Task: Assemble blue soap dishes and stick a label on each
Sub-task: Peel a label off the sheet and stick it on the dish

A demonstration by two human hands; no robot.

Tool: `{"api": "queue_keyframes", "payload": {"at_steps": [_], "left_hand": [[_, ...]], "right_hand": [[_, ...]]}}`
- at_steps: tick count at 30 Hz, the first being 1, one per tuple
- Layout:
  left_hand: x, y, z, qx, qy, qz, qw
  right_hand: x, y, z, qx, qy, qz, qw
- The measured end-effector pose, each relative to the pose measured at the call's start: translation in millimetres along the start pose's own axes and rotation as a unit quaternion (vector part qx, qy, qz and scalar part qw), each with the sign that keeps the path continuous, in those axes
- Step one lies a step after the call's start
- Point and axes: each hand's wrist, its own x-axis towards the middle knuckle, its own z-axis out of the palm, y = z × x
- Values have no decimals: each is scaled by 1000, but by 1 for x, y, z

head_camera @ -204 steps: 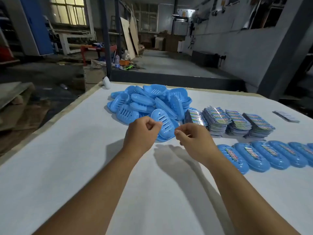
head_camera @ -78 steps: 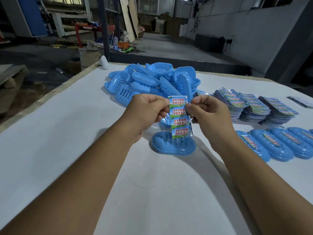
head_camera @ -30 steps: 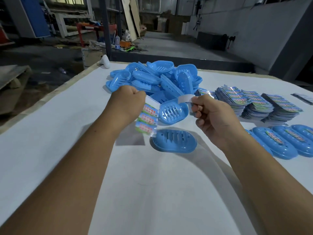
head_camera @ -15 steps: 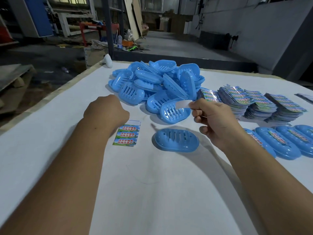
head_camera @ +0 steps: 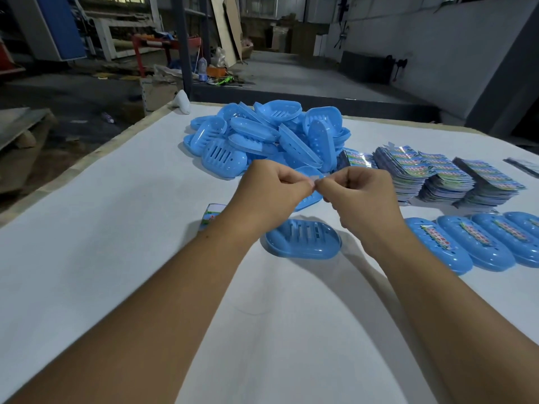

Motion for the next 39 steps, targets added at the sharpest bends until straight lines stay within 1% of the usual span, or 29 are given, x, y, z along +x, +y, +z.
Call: {"api": "queue_keyframes", "payload": {"at_steps": [6, 11, 14, 16, 19, 21, 31, 39], "left_hand": [[3, -3, -2, -21, -5, -31, 999], [8, -4, -5, -29, 5, -47, 998], [9, -6, -9, -25, 14, -52, 998], [9, -7, -9, -24, 20, -57, 998], [12, -7, -10, -27, 36, -69, 997], [13, -6, -11, -21, 41, -73, 996], [11, -6, -11, -6, 28, -89, 996], [10, -14, -4, 67, 41, -51, 996]], "right_hand": [[0, 0, 0, 2, -26, -29, 999], [-1, 1, -3, 25, -72, -58, 995], [-3, 1, -2, 6, -99, -67, 993], [0, 3, -2, -12, -79, -55, 995], [6, 5, -7, -49, -25, -17, 998], [9, 6, -13, -48, -10, 9, 999], [8, 3, -13, -27, -34, 49, 998], [4, 1, -12, -33, -55, 73, 995]]}}
